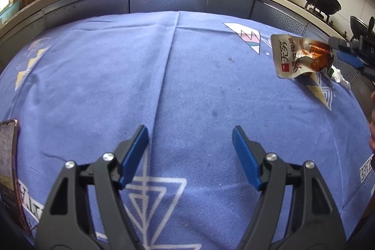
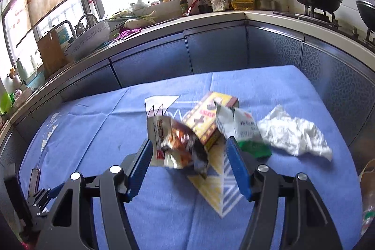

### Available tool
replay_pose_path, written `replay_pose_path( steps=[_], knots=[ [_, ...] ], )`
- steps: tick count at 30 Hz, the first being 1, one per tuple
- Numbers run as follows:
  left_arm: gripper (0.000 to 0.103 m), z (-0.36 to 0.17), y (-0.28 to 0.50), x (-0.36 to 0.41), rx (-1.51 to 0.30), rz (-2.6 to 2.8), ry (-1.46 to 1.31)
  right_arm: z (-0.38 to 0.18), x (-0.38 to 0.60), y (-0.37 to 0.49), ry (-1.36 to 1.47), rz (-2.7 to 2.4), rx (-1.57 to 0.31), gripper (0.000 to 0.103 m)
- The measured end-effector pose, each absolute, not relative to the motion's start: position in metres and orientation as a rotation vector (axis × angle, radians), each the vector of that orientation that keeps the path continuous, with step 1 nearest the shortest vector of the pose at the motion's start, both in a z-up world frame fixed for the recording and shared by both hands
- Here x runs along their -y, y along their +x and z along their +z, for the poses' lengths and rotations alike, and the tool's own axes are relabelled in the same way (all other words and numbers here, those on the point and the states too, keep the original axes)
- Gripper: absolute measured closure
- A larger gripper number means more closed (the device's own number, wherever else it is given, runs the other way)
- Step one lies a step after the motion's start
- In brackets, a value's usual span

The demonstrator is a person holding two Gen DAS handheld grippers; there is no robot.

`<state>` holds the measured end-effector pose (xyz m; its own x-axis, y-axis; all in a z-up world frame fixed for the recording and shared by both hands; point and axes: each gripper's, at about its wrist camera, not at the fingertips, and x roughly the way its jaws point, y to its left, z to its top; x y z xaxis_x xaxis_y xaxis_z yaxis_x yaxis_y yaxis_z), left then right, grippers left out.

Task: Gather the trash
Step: 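Move both open grippers back over the table toward the remaining wrappers, then grasp the orange snack pouch with the left gripper while the right grasps the white-green tissue pack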

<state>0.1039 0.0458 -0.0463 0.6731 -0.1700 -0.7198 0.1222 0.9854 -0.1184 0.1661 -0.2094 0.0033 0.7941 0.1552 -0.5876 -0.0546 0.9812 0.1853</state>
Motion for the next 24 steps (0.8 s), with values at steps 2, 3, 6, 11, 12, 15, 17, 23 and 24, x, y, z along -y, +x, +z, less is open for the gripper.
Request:
replay_pose_path(
  steps=[2, 3, 6, 11, 12, 15, 17, 23, 24],
  knots=[
    [0.032, -0.046, 0.104, -0.047, -0.815, -0.169, -0.071, -0.002, 0.203, 0.181, 0.171, 0.187, -0.706, 0.038],
    [0.032, -0.046, 0.105, -0.047, -0.814, -0.172, -0.076, -0.008, 0.198, 0.185, 0.196, 0.239, -0.757, 0.038],
    [0.032, -0.046, 0.105, -0.048, -0.813, -0.174, -0.081, -0.027, 0.171, 0.161, 0.298, 0.547, -0.883, 0.038],
    [0.031, -0.045, 0.106, -0.049, -0.816, -0.190, -0.091, -0.021, 0.178, 0.106, 0.240, 0.562, -0.807, 0.038],
    [0.031, -0.045, 0.106, -0.049, -0.818, -0.194, -0.091, -0.018, 0.188, 0.103, 0.219, 0.500, -0.780, 0.038],
    [0.030, -0.038, 0.106, -0.041, -0.802, -0.202, -0.065, -0.010, 0.228, 0.112, 0.192, 0.272, -0.727, 0.038],
    [0.030, -0.030, 0.107, -0.028, -0.777, -0.223, -0.042, -0.009, 0.245, 0.123, 0.114, 0.147, -0.699, 0.038],
    [0.022, -0.011, 0.125, 0.010, -0.763, -0.302, 0.005, -0.032, 0.256, 0.168, -0.005, 0.067, -0.728, 0.038],
    [0.022, -0.010, 0.130, 0.012, -0.782, -0.312, -0.014, -0.036, 0.254, 0.172, -0.024, 0.068, -0.733, 0.038]
  ],
)
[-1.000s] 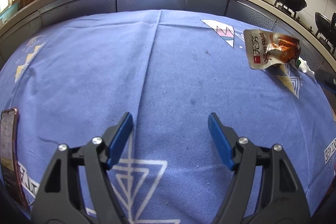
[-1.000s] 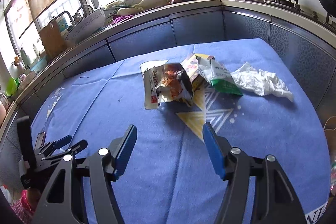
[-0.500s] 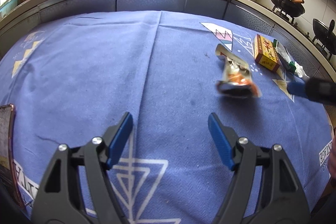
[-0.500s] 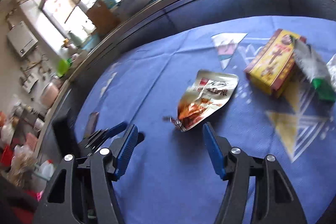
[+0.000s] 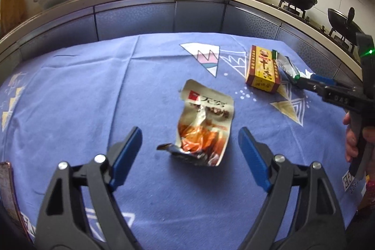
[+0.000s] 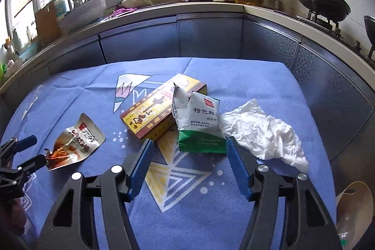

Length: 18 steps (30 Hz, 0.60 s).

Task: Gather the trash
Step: 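Grasp the orange snack pouch with the left gripper while the right grasps the white-green tissue pack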

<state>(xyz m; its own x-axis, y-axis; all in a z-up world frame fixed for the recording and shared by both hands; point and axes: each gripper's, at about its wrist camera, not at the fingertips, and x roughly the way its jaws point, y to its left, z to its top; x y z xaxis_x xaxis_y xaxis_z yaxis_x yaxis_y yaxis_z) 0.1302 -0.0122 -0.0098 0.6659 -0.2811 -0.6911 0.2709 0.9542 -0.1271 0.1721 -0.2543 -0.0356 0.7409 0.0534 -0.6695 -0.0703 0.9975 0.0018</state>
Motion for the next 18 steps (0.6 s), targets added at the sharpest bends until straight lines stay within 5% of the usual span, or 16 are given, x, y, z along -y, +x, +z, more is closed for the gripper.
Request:
replay_pose_path(
  steps=[4, 5, 6, 7, 10, 13, 16, 18],
  knots=[
    [0.022, -0.006, 0.140, 0.014, -0.798, -0.309, -0.059, -0.045, 0.244, 0.181, -0.114, 0.027, -0.728, 0.038],
    [0.022, -0.007, 0.141, 0.016, -0.804, -0.303, -0.045, -0.048, 0.242, 0.184, -0.136, 0.016, -0.733, 0.046],
    [0.022, -0.009, 0.145, 0.019, -0.827, -0.309, -0.035, -0.052, 0.242, 0.187, -0.137, 0.013, -0.749, 0.069],
    [0.022, -0.013, 0.149, 0.020, -0.854, -0.313, -0.039, -0.055, 0.244, 0.188, -0.120, 0.017, -0.766, 0.081],
    [0.023, -0.024, 0.162, 0.012, -0.932, -0.318, -0.138, -0.051, 0.247, 0.173, -0.078, 0.020, -0.745, 0.094],
    [0.058, -0.035, 0.170, 0.002, -0.993, -0.327, -0.239, -0.043, 0.244, 0.145, -0.010, 0.060, -0.719, 0.096],
    [0.074, -0.037, 0.167, 0.002, -0.992, -0.348, -0.241, -0.041, 0.236, 0.118, 0.063, 0.146, -0.715, 0.097],
    [0.075, -0.036, 0.161, 0.007, -0.985, -0.348, -0.217, -0.043, 0.227, 0.104, 0.099, 0.195, -0.726, 0.097]
  ],
)
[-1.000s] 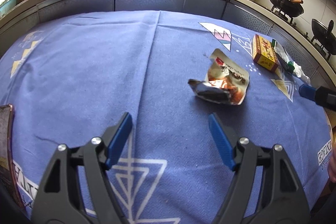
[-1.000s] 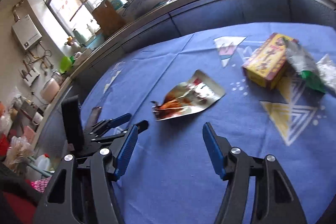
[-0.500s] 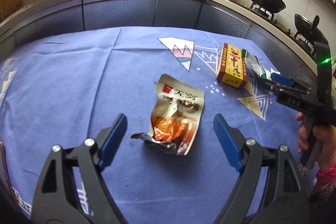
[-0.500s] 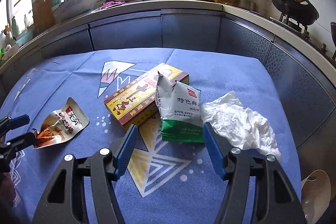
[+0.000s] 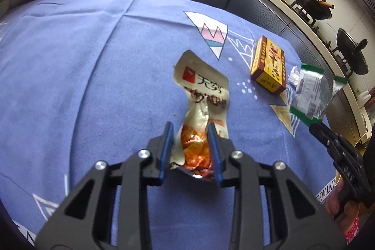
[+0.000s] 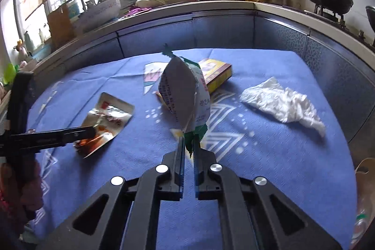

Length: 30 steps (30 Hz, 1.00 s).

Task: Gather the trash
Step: 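Grasp the orange snack pouch with the left gripper while the right grasps the white-green tissue pack, then carry the snack pouch and tissue pack over the beige bin with both grippers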

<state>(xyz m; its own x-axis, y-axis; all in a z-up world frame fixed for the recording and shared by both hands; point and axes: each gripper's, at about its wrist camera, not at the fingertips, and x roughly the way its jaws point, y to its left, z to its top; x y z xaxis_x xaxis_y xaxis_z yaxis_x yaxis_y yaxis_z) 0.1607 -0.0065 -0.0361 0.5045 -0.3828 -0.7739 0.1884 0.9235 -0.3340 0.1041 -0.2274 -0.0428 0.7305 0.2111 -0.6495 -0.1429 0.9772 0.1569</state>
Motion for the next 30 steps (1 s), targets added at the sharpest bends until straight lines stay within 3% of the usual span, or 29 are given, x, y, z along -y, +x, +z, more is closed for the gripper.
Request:
replay_pose_path(
  steps=[16, 30],
  knots=[
    [0.076, -0.033, 0.089, -0.017, -0.979, -0.422, -0.280, -0.038, 0.192, 0.061, 0.282, 0.369, -0.783, 0.097],
    [0.076, 0.005, 0.069, 0.007, -0.893, -0.522, -0.255, -0.020, 0.242, 0.025, 0.362, 0.284, -0.701, 0.097]
  ],
)
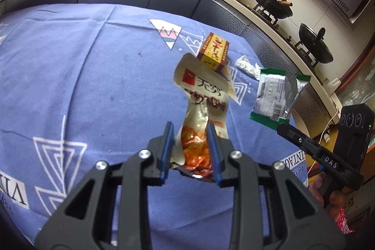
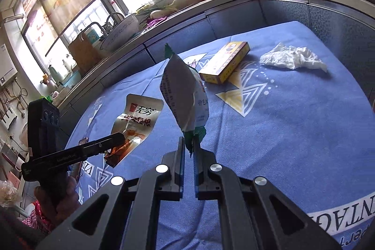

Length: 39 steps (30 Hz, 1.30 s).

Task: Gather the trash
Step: 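Carry the snack pouch and tissue pack over the beige bin with both grippers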

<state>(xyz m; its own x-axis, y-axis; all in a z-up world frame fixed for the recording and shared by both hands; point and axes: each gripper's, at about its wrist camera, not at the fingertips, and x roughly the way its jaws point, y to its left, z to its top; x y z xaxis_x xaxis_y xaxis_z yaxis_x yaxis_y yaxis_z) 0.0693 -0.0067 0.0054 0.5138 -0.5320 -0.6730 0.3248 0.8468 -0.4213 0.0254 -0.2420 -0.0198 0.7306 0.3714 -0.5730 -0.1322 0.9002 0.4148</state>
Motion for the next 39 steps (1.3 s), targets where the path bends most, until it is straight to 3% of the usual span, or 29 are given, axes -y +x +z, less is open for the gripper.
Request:
replay_pose_path(
  steps=[10, 24, 39],
  knots=[
    [0.076, 0.035, 0.077, 0.073, -0.848, -0.626, -0.145, -0.016, 0.303, 0.002, 0.429, 0.177, -0.640, 0.097],
    [0.076, 0.069, 0.079, 0.224, -0.798, -0.839, 0.016, -0.009, 0.421, -0.057, 0.530, -0.062, -0.506, 0.097],
    [0.076, 0.056, 0.057, 0.377, -0.812, -0.995, 0.194, -0.031, 0.508, -0.120, 0.600, -0.261, -0.457, 0.097]
  ],
)
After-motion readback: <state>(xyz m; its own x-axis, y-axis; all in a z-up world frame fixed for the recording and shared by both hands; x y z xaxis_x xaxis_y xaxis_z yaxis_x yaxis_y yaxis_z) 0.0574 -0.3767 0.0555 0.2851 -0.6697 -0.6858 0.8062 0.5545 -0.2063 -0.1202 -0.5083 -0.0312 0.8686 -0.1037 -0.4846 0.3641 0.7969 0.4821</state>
